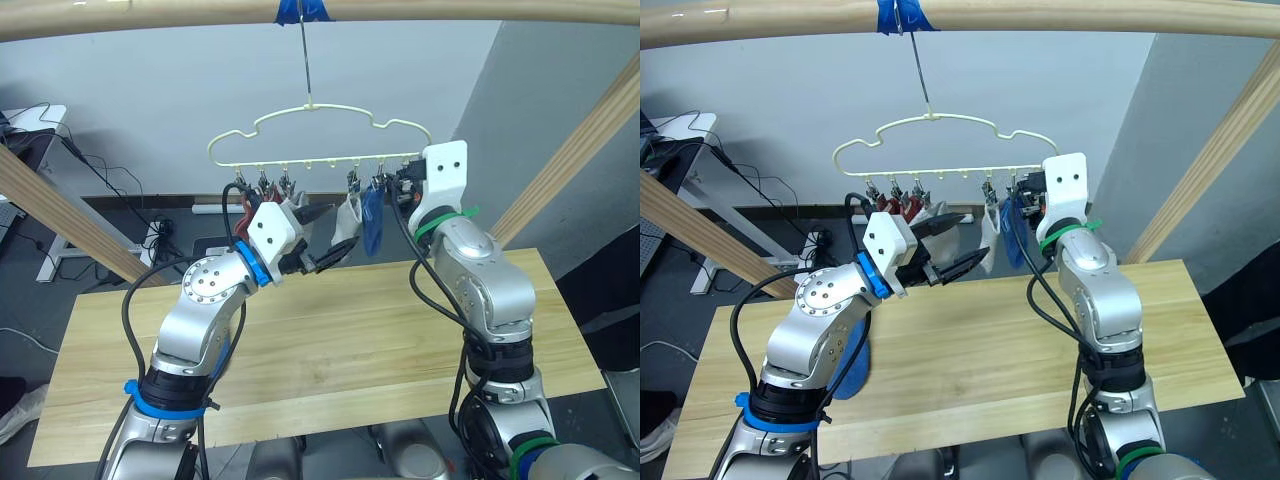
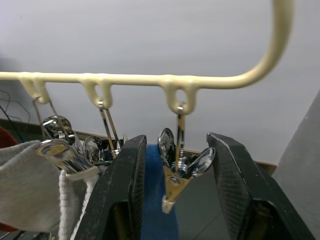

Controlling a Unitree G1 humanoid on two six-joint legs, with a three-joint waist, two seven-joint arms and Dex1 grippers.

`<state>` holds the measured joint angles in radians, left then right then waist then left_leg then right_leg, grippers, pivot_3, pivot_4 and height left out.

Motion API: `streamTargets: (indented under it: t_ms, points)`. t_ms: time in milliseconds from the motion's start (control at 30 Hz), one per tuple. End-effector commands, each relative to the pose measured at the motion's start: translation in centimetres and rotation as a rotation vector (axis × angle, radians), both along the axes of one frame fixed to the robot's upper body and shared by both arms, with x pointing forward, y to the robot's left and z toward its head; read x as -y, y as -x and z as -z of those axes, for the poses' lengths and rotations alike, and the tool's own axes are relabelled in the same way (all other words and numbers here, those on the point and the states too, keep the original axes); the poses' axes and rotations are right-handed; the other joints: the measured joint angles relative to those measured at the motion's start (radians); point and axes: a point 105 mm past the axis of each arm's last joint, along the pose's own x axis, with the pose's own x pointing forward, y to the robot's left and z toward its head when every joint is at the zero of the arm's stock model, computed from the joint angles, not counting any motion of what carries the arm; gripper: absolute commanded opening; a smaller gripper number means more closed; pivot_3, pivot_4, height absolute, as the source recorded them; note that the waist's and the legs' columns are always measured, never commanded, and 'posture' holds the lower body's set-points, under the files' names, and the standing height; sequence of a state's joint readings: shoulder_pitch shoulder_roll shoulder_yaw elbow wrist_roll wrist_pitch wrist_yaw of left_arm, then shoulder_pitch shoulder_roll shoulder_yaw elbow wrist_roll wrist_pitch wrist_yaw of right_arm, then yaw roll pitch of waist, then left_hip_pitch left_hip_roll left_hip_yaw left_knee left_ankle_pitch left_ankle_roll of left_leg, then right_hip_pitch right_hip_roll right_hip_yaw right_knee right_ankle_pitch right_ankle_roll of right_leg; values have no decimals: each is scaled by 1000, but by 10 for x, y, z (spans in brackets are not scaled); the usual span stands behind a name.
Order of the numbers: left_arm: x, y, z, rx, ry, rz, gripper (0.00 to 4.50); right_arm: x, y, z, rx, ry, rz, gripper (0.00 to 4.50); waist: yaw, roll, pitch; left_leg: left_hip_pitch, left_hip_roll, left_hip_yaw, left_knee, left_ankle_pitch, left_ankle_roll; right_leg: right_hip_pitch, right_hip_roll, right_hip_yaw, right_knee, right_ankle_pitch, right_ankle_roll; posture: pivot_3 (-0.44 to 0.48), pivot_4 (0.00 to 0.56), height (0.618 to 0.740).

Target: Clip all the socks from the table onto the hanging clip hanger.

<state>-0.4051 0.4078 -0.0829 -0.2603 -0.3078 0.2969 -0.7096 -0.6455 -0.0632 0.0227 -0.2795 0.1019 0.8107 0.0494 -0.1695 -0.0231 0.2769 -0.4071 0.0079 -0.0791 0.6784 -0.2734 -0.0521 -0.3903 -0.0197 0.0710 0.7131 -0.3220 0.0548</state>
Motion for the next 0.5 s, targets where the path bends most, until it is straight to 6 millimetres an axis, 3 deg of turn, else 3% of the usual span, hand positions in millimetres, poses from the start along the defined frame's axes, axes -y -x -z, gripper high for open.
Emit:
streamTargets:
  t_ms: [33, 500]
  points:
    - [2, 3, -8, 41, 5, 12, 3637, -8, 2, -16, 65, -17, -39, 1981, 0, 0, -1, 0, 0, 0, 0, 0, 0, 0, 0, 0, 0, 0, 0, -195, 186, 740]
    - [2, 4, -7, 38, 5, 5, 3637, -15, -1, -17, 63, -46, -42, 1981, 0, 0, -7, 0, 0, 0, 0, 0, 0, 0, 0, 0, 1, 0, 0, -188, 185, 740]
